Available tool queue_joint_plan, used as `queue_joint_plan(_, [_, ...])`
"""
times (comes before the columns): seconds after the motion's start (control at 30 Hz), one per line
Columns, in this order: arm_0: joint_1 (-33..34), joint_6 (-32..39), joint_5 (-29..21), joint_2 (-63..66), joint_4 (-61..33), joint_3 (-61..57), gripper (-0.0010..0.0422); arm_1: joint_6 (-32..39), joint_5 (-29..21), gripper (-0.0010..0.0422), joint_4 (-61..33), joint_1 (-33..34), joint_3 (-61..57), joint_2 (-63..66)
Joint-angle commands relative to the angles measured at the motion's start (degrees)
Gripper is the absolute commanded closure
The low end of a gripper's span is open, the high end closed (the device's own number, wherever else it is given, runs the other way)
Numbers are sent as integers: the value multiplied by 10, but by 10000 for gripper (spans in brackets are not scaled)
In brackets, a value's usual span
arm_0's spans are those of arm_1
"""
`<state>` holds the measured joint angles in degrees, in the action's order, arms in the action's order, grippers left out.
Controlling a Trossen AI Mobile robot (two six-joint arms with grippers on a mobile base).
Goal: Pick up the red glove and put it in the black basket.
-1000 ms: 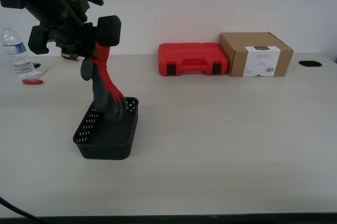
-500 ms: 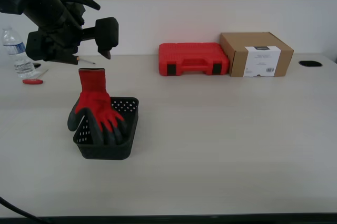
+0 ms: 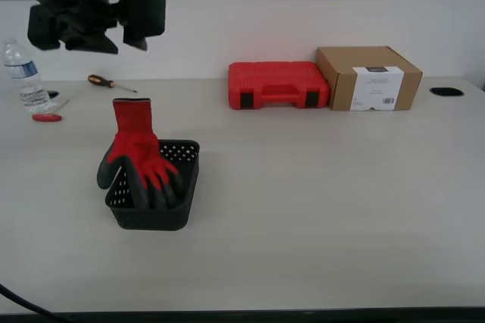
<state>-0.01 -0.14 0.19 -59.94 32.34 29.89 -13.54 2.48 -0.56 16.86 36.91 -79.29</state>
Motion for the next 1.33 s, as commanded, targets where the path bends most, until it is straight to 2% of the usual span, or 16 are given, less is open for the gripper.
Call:
queue_joint_plan(0.03, [0, 2, 0, 0, 2, 1, 412, 33, 40, 76, 0, 0, 0, 39])
queue_joint_plan(0.07, [0, 2, 0, 0, 1, 1, 412, 43, 76, 14, 2, 0, 0, 57])
queue_joint_plan(0.1, [0, 2, 0, 0, 1, 1, 412, 56, 116, 10, 2, 0, 0, 74])
queue_joint_plan(0.17, [0, 2, 0, 0, 1, 1, 412, 70, 165, 178, 2, -1, 0, 109])
queue_joint_plan(0.3, [0, 2, 0, 0, 1, 1, 412, 70, 165, 422, 2, 0, 0, 121])
queue_joint_plan(0.43, [0, 2, 0, 0, 1, 1, 412, 65, 165, 341, 2, 0, 0, 121])
queue_joint_plan(0.53, [0, 2, 0, 0, 1, 1, 412, 65, 165, 247, 2, 0, 0, 121])
queue_joint_plan(0.67, [0, 2, 0, 0, 1, 1, 412, 65, 165, 59, 2, 0, 0, 121])
queue_joint_plan(0.7, [0, 2, 0, 0, 1, 1, 412, 67, 165, -7, 2, -1, 0, 121])
queue_joint_plan(0.83, [0, 2, 0, 0, 1, 1, 412, 70, 165, 199, 2, 0, 0, 121])
queue_joint_plan(0.87, [0, 2, 0, 0, 1, 1, 412, 70, 165, 279, 2, 0, 0, 121])
queue_joint_plan(0.97, [0, 2, 0, 0, 1, 1, 412, 67, 165, 420, 2, 0, 0, 121])
queue_joint_plan(1.13, [0, 2, 0, 0, 1, 1, 412, 64, 165, 320, 2, 0, 0, 121])
queue_joint_plan(1.2, [0, 2, 0, 0, 1, 1, 412, 65, 165, 225, 2, 0, 0, 121])
queue_joint_plan(1.3, [0, 2, 0, 0, 1, 1, 412, 65, 165, 6, 2, 0, 0, 121])
queue_joint_plan(1.33, [0, 2, 0, 0, 1, 1, 412, 69, 165, 3, 2, 0, 0, 121])
